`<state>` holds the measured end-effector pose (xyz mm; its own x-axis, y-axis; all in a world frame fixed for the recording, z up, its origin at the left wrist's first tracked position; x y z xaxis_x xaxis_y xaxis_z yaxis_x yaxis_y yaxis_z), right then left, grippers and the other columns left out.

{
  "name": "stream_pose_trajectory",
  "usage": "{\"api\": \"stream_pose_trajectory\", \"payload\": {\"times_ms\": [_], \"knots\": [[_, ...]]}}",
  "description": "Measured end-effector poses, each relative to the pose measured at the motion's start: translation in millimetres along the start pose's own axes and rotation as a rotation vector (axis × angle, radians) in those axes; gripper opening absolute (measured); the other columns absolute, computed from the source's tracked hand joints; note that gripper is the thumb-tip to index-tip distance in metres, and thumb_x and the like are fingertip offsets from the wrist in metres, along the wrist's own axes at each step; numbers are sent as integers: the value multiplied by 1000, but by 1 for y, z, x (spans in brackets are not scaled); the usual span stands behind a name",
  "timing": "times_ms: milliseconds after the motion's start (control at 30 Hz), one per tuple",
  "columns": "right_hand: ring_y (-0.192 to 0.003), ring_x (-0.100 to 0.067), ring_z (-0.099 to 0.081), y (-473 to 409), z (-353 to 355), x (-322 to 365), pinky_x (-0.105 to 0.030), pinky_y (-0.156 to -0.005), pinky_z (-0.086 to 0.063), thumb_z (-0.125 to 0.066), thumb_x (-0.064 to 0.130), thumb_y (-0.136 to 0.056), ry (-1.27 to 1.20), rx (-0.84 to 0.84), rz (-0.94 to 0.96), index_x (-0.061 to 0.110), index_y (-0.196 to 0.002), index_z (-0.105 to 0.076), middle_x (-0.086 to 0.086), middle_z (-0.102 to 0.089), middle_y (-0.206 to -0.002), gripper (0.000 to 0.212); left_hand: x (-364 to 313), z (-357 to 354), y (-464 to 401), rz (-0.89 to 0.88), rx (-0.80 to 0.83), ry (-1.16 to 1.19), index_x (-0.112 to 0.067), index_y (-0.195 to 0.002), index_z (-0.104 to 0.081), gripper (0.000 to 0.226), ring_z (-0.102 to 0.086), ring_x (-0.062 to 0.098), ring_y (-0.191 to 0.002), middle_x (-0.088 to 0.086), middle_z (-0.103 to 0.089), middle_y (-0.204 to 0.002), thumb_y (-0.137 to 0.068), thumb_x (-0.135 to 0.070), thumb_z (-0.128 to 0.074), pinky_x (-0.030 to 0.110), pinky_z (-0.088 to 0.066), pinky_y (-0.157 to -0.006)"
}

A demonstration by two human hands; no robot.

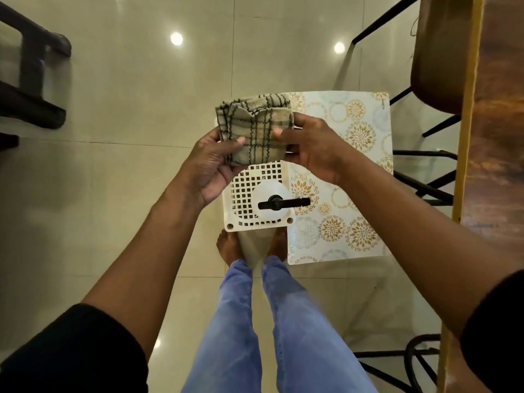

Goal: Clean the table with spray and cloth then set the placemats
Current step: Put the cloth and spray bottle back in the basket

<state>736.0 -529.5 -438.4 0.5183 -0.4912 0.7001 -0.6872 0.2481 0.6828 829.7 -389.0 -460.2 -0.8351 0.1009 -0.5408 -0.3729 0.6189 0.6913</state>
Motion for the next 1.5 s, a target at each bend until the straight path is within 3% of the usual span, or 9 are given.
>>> {"api": "stream_pose_trajectory", "payload": {"times_ms": [167,300,400,567,667,767,1100,1333,1500], "knots": [[-98,-30,-77,-37,18,-29,-50,-82,-64,-72,0,-94,266,-51,-71,12,-136,-57,-14,-76,-113,46,16,44,-22,-125,-345,-430,-10,-122,-76,31,-79,27,-104,7,-82,-111,-90,-9,-80,51,-64,-92],[-100,-25,-77,-54,29,-51,-52,-84,-64,-75,-4,-90,365,-124,-76,13,-135,-61,-9,-77,-109,50,35,66,-38,-96,-456,-688,-32,-124,-73,60,-79,17,-101,-7,-82,-107,-68,-50,-85,48,-64,-92],[-101,-18,-75,-65,34,-55,-49,-91,-62,-82,13,-80,601,-180,-11,23,-131,-64,2,-77,-109,56,39,74,-52,-108,-473,-792,-40,-133,-66,72,-77,15,-103,-8,-80,-114,-66,-62,-80,47,-64,-92],[-100,-18,-71,-79,31,-57,-37,-89,-58,-75,33,-86,797,-178,42,22,-131,-64,3,-75,-108,48,20,67,-53,-198,-532,-966,-31,-138,-69,52,-75,18,-98,-1,-79,-113,-88,-40,-80,42,-60,-96],[-76,-14,-60,-85,33,-57,-27,-62,-41,-69,33,-98,881,-219,58,15,-98,-65,6,-62,-79,18,10,59,-56,-271,-530,-1095,-31,-134,-73,42,-74,21,-94,-1,-80,-106,-92,-34,-76,35,-57,-92],[-70,-18,-53,-86,39,-58,-30,-56,-30,-69,38,-97,993,-296,69,19,-81,-54,6,-52,-69,29,4,52,-60,-312,-520,-1204,-28,-128,-76,36,-75,23,-98,2,-81,-110,-93,-33,-76,32,-55,-88],[-86,-16,-72,-55,49,-34,-37,-74,-59,-73,52,-91,1060,-644,250,28,-108,-73,8,-77,-94,29,-8,41,-67,-463,-536,-1411,-21,-128,-75,41,-70,28,-115,5,-76,-123,-88,-25,-81,38,-52,-95],[-86,-13,-69,-51,64,-55,-33,-74,-55,-73,34,-92,953,-584,171,29,-109,-72,10,-74,-93,18,-10,33,-71,-502,-480,-1494,-17,-131,-71,46,-59,29,-130,9,-66,-137,-85,-13,-75,27,-38,-105],[-79,-9,-67,-11,74,-50,-30,-71,-54,-69,27,-94,818,-734,210,28,-110,-72,13,-71,-90,16,-43,-9,-28,-674,-423,-1224,-20,-121,-75,35,-67,9,-105,-5,-72,-120,-88,-14,-65,34,-57,-93]]}}
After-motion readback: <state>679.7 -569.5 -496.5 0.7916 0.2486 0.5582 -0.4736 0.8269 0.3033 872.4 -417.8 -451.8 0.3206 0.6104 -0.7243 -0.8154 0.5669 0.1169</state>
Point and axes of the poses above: each hand's wrist, its own y-axis away from the middle knuckle, its own z-axis out of the back of the hand, x = y × z, the point moved 10 cm from there along -y, towards the middle knuckle
